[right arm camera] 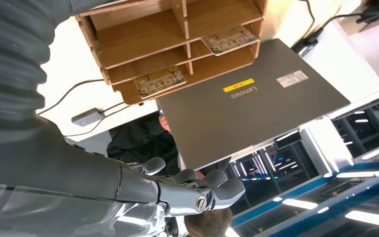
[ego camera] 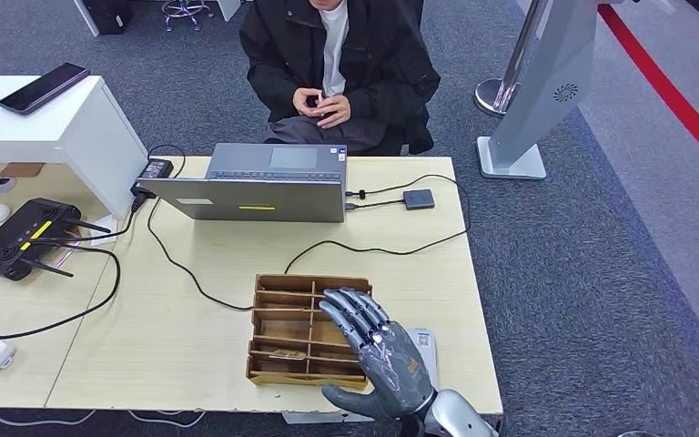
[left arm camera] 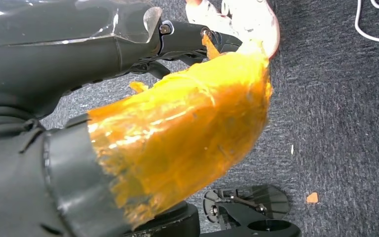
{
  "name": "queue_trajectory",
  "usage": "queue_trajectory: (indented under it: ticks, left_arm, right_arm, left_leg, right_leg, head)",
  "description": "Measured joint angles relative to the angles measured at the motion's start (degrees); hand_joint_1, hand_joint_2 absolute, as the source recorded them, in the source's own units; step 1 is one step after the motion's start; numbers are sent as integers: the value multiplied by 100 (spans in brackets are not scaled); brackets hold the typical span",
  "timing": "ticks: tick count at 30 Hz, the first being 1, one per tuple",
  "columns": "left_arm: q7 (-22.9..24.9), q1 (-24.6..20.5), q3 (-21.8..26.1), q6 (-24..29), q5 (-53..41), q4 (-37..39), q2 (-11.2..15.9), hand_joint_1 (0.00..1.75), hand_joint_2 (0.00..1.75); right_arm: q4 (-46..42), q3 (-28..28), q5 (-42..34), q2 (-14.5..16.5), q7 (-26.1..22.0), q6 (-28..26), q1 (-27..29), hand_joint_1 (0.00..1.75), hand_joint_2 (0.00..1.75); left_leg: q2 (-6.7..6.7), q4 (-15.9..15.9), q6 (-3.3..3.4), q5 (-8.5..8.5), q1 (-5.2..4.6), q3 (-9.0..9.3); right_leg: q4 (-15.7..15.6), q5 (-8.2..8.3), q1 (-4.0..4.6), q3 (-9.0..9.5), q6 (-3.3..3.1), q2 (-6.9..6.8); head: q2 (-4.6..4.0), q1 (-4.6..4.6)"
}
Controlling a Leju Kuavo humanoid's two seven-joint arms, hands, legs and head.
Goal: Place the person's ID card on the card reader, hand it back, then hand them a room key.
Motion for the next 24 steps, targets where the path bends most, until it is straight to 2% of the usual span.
queue_trajectory:
  ticks: [16, 24]
  left_arm:
    - [2, -4, -26, 0, 70, 0, 12, 0, 0]
    - [5, -5, -29, -5, 82, 0, 10, 0, 0]
  right_arm:
    - [89, 154, 86, -146, 8, 187, -91, 0, 175]
    - [168, 215, 308, -181, 201, 333, -186, 0, 175]
  left_leg:
    - [0, 0, 0, 0, 0, 0]
    - [0, 0, 0, 0, 0, -1]
  right_leg:
    - [0, 0, 0, 0, 0, 0]
    - [0, 0, 0, 0, 0, 0]
  head:
    - [0, 0]
    - [0, -1]
